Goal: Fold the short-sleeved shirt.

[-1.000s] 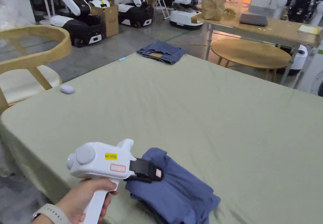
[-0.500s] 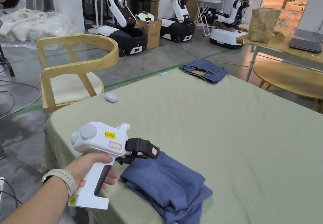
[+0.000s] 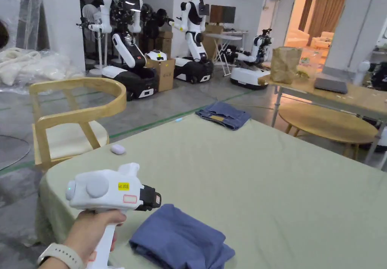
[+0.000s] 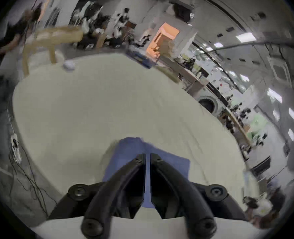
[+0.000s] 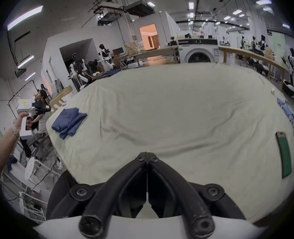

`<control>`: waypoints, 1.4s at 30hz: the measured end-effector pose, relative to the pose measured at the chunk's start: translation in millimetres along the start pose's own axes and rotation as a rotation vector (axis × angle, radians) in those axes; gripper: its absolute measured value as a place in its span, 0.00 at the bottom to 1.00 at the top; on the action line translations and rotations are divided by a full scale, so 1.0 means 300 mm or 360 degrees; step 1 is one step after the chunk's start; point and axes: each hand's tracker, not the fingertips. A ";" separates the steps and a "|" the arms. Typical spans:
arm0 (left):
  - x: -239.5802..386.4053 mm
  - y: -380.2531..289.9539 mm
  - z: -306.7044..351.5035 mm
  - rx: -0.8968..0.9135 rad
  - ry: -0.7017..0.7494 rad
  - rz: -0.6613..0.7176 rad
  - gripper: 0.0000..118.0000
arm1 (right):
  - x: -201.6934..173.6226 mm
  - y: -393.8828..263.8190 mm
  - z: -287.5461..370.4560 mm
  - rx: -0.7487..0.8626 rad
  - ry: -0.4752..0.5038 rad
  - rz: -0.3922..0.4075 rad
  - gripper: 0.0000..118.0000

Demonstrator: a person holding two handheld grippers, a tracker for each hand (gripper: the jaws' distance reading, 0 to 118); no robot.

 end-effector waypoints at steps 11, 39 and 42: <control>1.095 -0.135 0.036 0.0611 -0.0099 -0.0736 0.01 | -0.006 0.580 0.157 0.0724 -0.0420 0.0076 0.00; 1.522 -0.202 0.196 0.0932 -0.0212 -0.0939 0.96 | 0.063 0.664 0.325 0.0981 -0.0553 0.0099 0.94; 1.511 -0.210 0.221 0.0923 -0.0244 -0.0911 0.96 | 0.073 0.664 0.336 0.0965 -0.0538 0.0053 0.94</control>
